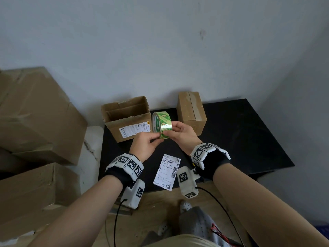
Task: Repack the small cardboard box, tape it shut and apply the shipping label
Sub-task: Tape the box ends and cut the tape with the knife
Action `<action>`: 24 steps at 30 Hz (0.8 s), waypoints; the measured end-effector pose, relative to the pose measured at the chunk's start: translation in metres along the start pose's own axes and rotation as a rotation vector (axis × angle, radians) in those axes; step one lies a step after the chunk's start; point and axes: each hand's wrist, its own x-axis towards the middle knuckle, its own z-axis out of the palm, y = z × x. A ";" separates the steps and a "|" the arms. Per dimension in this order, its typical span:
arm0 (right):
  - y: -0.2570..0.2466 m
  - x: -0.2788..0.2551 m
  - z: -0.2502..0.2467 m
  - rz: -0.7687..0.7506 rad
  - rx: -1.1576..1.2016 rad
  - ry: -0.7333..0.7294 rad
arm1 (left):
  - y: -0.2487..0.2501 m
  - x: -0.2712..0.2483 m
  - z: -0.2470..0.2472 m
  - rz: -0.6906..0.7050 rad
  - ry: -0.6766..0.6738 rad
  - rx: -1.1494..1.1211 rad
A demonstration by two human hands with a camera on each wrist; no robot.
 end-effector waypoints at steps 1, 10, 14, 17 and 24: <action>0.000 0.001 0.000 -0.002 0.009 0.005 | 0.000 0.000 0.000 0.004 0.011 0.021; -0.001 0.002 -0.001 0.002 0.129 -0.035 | 0.003 0.002 0.001 0.035 0.057 0.099; -0.003 0.003 0.000 0.014 0.177 -0.011 | 0.002 0.002 0.002 0.079 0.053 0.167; -0.004 0.004 0.001 0.022 0.178 0.001 | 0.003 0.002 0.003 0.111 0.068 0.212; -0.006 0.006 0.000 0.037 0.265 0.001 | 0.001 0.005 0.002 0.145 0.071 0.247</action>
